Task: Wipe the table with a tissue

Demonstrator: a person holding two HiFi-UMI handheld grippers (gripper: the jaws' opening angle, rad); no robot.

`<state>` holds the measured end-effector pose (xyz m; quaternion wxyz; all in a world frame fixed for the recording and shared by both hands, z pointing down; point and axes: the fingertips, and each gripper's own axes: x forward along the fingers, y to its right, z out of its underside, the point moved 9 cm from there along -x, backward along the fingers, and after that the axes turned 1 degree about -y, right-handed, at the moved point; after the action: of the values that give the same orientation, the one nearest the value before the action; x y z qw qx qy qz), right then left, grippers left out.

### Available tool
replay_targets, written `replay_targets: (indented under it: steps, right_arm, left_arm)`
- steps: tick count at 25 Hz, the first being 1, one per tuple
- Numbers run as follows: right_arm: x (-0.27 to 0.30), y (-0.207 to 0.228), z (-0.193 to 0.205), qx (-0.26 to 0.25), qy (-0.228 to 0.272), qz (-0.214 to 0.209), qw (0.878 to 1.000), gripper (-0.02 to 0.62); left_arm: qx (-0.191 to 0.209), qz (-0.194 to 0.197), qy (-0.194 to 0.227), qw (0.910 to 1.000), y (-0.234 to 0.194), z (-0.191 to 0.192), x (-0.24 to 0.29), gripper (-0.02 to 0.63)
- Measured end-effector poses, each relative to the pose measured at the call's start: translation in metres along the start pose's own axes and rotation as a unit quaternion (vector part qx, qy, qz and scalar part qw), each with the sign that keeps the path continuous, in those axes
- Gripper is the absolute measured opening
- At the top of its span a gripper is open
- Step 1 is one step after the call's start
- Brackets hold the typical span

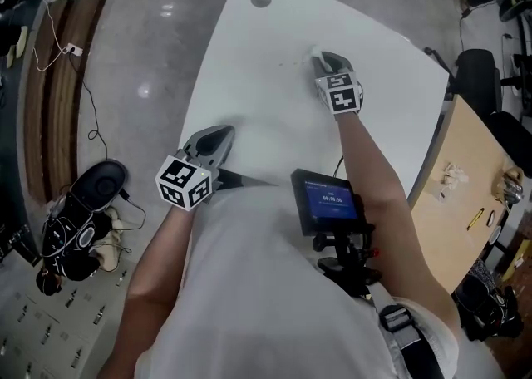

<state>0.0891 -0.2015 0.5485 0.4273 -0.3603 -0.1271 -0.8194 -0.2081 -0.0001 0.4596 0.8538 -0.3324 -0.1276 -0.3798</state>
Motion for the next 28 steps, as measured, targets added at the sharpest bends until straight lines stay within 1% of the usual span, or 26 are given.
replay_targets:
  steps: [4,6,8,12,15,18,21,23,24,25,27,28]
  right_arm:
    - [0.005,0.016,0.001,-0.024,-0.029,0.041,0.998,0.061]
    - [0.005,0.013,0.002,-0.049,-0.035,0.057,0.997,0.061]
    - [0.004,0.002,-0.001,-0.083,-0.038,0.063,0.994,0.061]
    - [0.006,-0.02,-0.006,-0.17,-0.042,0.043,0.984,0.061]
    - [0.004,-0.033,-0.005,-0.221,-0.04,0.019,0.974,0.061]
    - [-0.008,-0.042,0.004,-0.256,-0.041,-0.004,0.966,0.061]
    - [-0.024,-0.053,0.016,-0.277,-0.043,-0.026,0.959,0.061]
    - [-0.032,-0.061,0.022,-0.279,-0.049,-0.05,0.958,0.061]
    - [-0.034,-0.064,0.023,-0.271,-0.051,-0.066,0.959,0.061]
    - [-0.037,-0.063,0.023,-0.253,-0.05,-0.084,0.963,0.061]
    - [-0.038,-0.052,0.019,-0.182,-0.031,-0.103,0.977,0.061]
    - [-0.038,-0.043,0.016,-0.142,-0.018,-0.098,0.985,0.061]
  left_arm:
    - [-0.003,-0.011,0.004,0.9999,0.007,0.001,-0.001,0.006]
    - [-0.006,-0.014,0.006,0.9999,0.009,0.002,-0.002,0.006]
    - [-0.009,-0.015,0.005,0.9998,0.008,0.004,-0.004,0.006]
    - [-0.007,-0.01,0.003,0.9999,0.005,0.004,-0.003,0.006]
    - [-0.002,-0.004,0.004,1.0,0.005,0.001,0.0,0.006]
    - [0.001,-0.001,0.005,1.0,0.011,0.001,0.002,0.006]
    - [0.001,-0.001,0.008,1.0,0.014,0.002,0.001,0.006]
    - [0.0,-0.001,0.007,1.0,0.013,0.004,0.0,0.006]
    - [-0.001,-0.001,0.006,1.0,0.013,0.005,0.0,0.006]
    - [-0.002,-0.001,0.005,1.0,0.013,0.005,0.0,0.006]
    - [-0.002,0.001,0.005,1.0,0.013,0.006,0.004,0.006]
    - [-0.001,0.002,0.005,1.0,0.014,0.005,0.006,0.006]
